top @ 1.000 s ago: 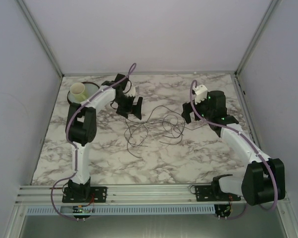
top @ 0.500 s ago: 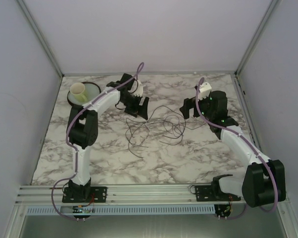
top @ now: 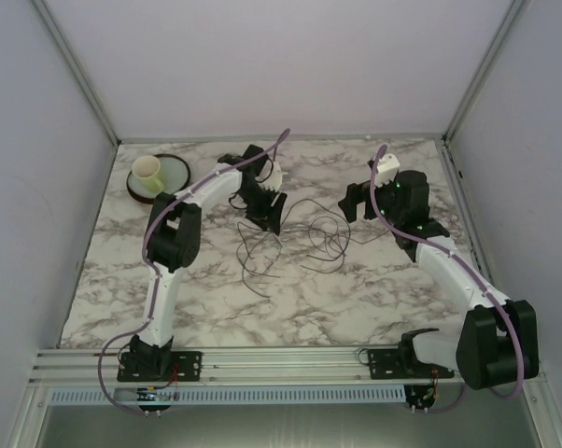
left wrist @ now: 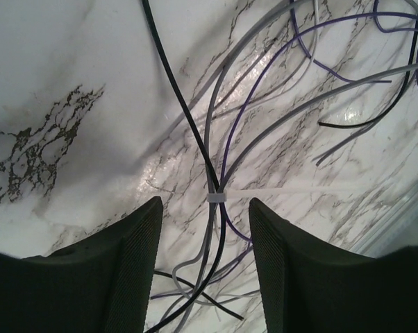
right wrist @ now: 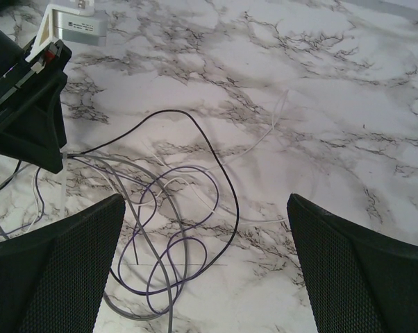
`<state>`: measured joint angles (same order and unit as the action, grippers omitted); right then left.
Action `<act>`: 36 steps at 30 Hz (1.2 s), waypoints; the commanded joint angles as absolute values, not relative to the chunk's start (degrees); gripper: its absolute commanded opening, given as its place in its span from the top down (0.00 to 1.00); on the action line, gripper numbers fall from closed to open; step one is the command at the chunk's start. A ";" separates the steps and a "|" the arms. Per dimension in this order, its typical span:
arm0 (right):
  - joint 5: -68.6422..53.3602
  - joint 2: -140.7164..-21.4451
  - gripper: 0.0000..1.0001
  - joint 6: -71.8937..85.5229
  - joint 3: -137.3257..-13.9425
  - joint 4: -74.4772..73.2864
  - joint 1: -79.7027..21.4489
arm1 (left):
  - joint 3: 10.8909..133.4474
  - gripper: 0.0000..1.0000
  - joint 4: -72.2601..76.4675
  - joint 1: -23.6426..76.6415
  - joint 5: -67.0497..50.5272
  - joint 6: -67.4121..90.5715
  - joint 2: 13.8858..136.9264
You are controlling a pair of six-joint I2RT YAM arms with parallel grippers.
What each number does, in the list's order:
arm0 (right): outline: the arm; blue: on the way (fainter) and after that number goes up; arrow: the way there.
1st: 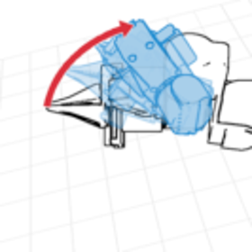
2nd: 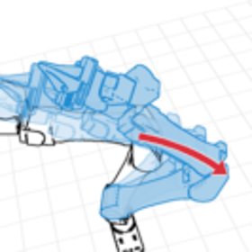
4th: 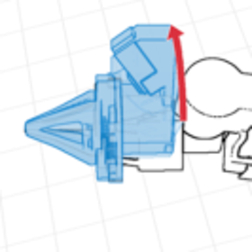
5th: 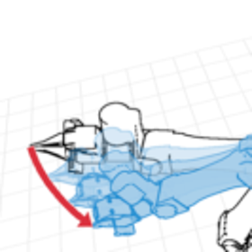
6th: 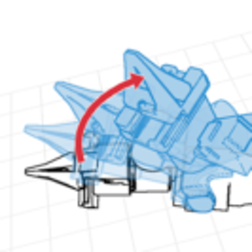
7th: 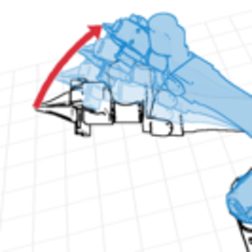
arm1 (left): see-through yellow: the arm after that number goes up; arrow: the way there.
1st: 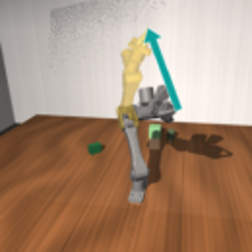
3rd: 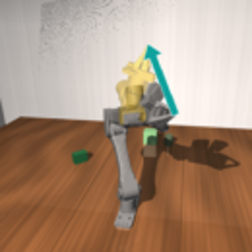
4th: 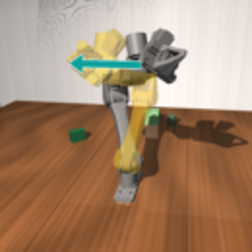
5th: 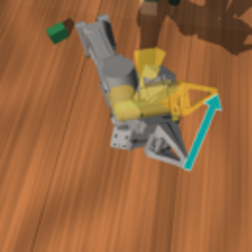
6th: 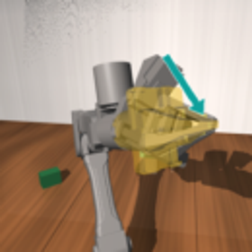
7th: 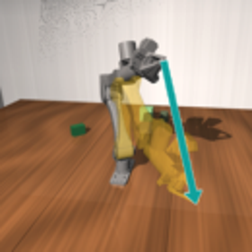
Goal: Zip-tie the wires
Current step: Place the cable at the center of the board.
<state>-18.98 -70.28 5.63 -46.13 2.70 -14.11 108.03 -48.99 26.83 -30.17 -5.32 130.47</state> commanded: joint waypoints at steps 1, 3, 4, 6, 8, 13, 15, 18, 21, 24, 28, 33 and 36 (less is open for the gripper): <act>-19.17 -70.57 0.01 6.28 -46.46 4.75 -13.87 | 108.36 0.48 -52.41 27.02 -31.65 -7.53 130.89; -19.16 -70.62 0.01 6.33 -46.41 4.83 -13.80 | 107.97 0.52 -51.41 27.23 -32.12 -7.21 131.03; -19.23 -70.66 0.01 6.40 -46.41 4.83 -13.83 | 107.86 0.53 -50.70 27.37 -32.34 -6.87 131.09; -19.49 -70.71 0.01 6.58 -46.42 4.92 -13.88 | 107.83 0.55 -49.71 27.51 -33.09 -6.41 131.36; -19.72 -70.75 0.01 6.80 -46.46 5.01 -13.80 | 108.07 0.59 -49.33 27.81 -33.40 -6.16 131.75; -19.56 -70.66 0.01 6.88 -46.41 5.18 -13.81 | 107.87 0.73 -48.98 27.95 -33.49 -5.98 132.02; -19.31 -70.58 0.01 6.77 -46.41 5.26 -13.80 | 107.75 0.82 -48.99 27.95 -33.27 -5.90 132.01; -18.62 -70.42 0.01 6.40 -46.41 5.36 -13.82 | 107.30 0.93 -48.97 27.95 -32.45 -5.82 131.73; -16.69 -70.24 0.01 5.63 -46.94 5.36 -13.76 | 105.69 1.00 -48.55 27.89 -30.62 -5.53 130.79; -13.93 -69.82 0.01 5.23 -47.79 5.29 -13.31 | 103.11 1.00 -48.15 27.86 -28.18 -5.08 129.66; -10.98 -69.04 0.01 5.72 -49.55 5.30 -11.50 | 98.00 1.00 -46.34 27.36 -26.93 -3.82 127.57; -7.08 -67.49 0.01 8.02 -50.90 6.32 -8.77 | 91.44 1.00 -42.41 26.79 -27.07 -1.94 124.79; -6.34 -66.17 0.01 10.76 -50.68 8.24 -6.49 | 89.67 1.00 -41.16 26.72 -27.10 -1.44 123.99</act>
